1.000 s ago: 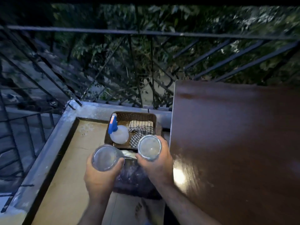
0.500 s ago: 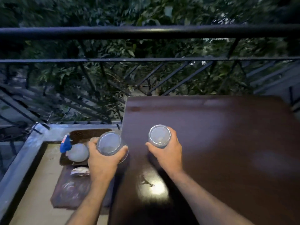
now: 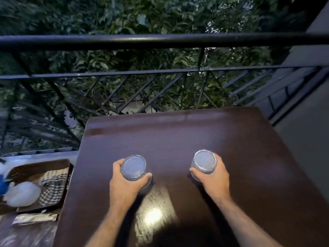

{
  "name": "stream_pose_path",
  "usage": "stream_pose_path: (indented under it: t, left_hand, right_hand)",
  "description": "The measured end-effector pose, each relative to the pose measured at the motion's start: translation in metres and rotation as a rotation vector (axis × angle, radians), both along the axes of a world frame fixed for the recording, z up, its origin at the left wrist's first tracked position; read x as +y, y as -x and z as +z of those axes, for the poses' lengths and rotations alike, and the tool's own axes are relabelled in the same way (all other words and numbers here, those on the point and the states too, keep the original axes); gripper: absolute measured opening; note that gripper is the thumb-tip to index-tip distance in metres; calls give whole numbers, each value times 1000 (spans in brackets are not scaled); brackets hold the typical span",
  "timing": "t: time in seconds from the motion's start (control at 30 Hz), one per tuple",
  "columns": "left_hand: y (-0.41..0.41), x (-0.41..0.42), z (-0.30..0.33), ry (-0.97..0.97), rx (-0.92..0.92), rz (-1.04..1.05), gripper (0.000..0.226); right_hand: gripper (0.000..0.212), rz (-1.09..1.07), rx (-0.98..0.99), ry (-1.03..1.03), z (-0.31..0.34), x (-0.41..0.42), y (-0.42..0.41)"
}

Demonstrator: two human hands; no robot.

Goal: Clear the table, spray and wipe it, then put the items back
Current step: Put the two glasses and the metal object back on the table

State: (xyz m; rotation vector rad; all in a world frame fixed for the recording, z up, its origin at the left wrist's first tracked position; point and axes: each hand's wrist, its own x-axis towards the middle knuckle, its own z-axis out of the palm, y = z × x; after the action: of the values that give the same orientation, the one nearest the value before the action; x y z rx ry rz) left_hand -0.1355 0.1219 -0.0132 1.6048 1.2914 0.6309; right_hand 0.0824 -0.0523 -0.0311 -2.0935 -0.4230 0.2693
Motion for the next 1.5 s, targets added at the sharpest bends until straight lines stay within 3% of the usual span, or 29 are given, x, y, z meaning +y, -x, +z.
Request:
stream_pose_path:
  t: [0.37, 0.93, 1.0, 1.13, 1.17, 1.23, 1.33, 1.5]
  left_hand:
    - [-54, -6, -25, -28, 68, -26, 76]
    - [-72, -6, -34, -22, 45, -80, 84]
    - [-72, -5, -34, -9, 22, -92, 90]
    - [-66, -5, -34, 6, -71, -141, 124]
    - [-63, -5, -32, -6, -94, -141, 128]
    - [-55, -4, -28, -42, -146, -127, 121]
    - [-39, 2, -17, -111, -205, -123, 91]
    - [-15, 29, 4, -220, -135, -118, 77]
  right_hand:
    - [85, -53, 88, -16, -23, -2, -56]
    - [88, -11, 103, -11, -25, -7, -55]
    - [90, 4, 115, -24, -23, -7, -54]
    - [120, -1, 121, -60, -10, -11, -49]
    - [119, -42, 72, -91, -4, -11, -46]
    - [99, -129, -96, -195, 12, -6, -37]
    - [63, -123, -283, -326, 38, 16, -22]
    - [44, 31, -332, -302, 59, 72, 3]
